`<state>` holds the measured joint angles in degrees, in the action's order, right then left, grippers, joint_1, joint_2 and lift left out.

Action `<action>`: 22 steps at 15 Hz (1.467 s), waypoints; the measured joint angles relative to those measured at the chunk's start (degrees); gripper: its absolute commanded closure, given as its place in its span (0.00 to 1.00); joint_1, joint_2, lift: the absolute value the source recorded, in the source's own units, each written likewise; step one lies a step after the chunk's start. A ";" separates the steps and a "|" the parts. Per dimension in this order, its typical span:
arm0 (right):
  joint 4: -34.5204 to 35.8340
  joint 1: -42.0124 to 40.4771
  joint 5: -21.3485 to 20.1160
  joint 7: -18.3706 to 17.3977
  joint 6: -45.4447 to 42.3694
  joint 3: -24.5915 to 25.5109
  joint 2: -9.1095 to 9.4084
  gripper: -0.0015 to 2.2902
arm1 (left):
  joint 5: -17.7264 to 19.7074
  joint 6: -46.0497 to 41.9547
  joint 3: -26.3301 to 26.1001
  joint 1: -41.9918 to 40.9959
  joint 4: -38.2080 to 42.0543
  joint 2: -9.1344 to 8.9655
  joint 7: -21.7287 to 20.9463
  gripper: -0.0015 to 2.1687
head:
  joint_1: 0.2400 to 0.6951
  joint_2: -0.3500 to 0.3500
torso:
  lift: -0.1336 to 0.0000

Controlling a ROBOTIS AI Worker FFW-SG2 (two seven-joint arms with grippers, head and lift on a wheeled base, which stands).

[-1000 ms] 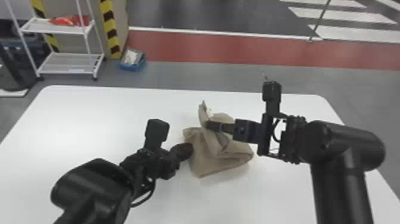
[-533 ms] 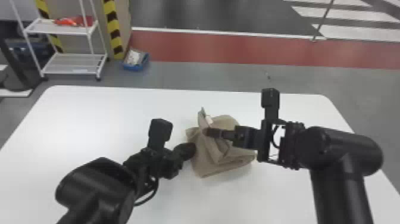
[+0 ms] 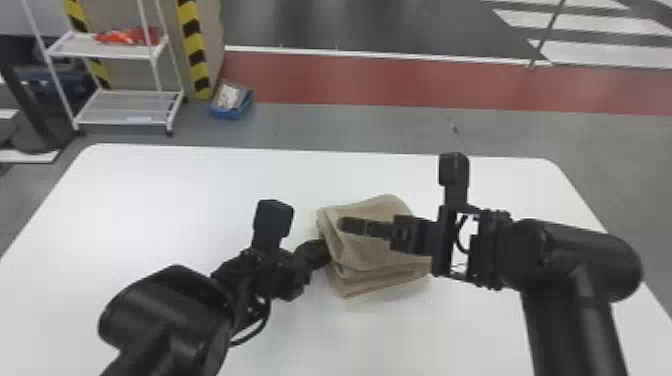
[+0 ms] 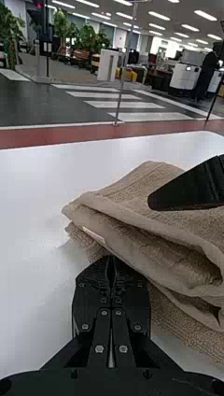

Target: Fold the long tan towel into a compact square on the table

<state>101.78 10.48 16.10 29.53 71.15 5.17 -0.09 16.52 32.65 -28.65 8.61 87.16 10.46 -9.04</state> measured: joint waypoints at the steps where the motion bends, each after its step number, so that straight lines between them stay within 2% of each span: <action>1: 0.03 -0.29 0.15 0.03 -0.08 0.08 0.00 0.21 | 0.00 0.00 0.03 -0.05 0.07 0.01 -0.07 0.99 | 1.00 0.36 | 0.07; 4: 2.62 -2.21 1.80 0.01 -1.62 1.16 -0.08 0.20 | 0.02 0.00 0.29 -0.31 0.45 0.27 -0.05 0.98 | 1.00 0.36 | 0.07; 5: 4.10 -2.90 2.43 0.04 -1.64 1.94 -0.22 0.20 | 0.06 0.00 0.64 -0.63 0.96 0.41 0.04 0.94 | 1.00 0.35 | 0.07; 7: 7.60 -4.47 3.84 0.44 -1.14 4.25 -0.93 0.20 | 0.16 0.13 2.21 -1.69 3.42 0.82 0.18 0.94 | 1.00 0.34 | 0.07; 9: 10.34 -5.96 5.00 1.22 -0.60 6.81 -2.31 0.20 | 0.41 0.92 4.63 -3.08 7.47 1.78 0.22 0.89 | 1.00 0.33 | 0.07; 12: 12.72 -7.75 6.60 2.97 0.81 11.05 -5.25 0.21 | 0.61 3.18 8.88 -6.14 15.27 4.56 0.41 0.89 | 1.00 0.31 | 0.07; 13: 13.39 -8.40 6.91 3.69 1.62 12.08 -5.88 0.28 | 0.61 4.14 10.34 -7.28 17.53 5.42 0.43 0.89 | 1.00 0.31 | 0.07; 14: 14.47 -9.35 7.07 4.49 2.49 13.02 -6.39 0.42 | 0.58 4.78 12.10 -8.59 19.82 6.32 0.45 0.89 | 1.00 0.32 | 0.07; 15: 15.83 -10.47 7.13 5.12 3.46 13.83 -6.81 0.63 | 0.57 5.01 13.90 -9.70 21.49 6.95 0.50 0.89 | 1.00 0.34 | 0.07; 16: 17.35 -11.68 7.16 5.64 4.66 14.58 -7.03 0.74 | 0.78 5.05 15.72 -10.50 22.58 7.23 0.52 0.89 | 1.00 0.36 | 0.07; 17: 18.70 -12.84 7.15 5.84 5.61 15.19 -7.12 0.81 | 1.26 4.85 17.25 -10.97 23.07 7.44 0.52 0.89 | 1.00 0.37 | 0.07; 20: 22.92 -17.62 5.39 6.22 7.30 15.16 -7.15 0.81 | 3.24 3.07 21.05 -11.53 22.86 7.81 0.65 0.89 | 1.00 0.42 | 0.07; 22: 23.45 -20.42 3.05 6.44 5.00 13.68 -6.81 0.81 | 3.98 0.88 22.09 -11.53 22.09 7.83 0.87 0.89 | 1.00 0.44 | 0.07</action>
<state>125.23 -9.95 19.15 35.97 76.15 18.85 -6.90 20.50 33.53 -6.57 -2.92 109.25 18.29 -8.17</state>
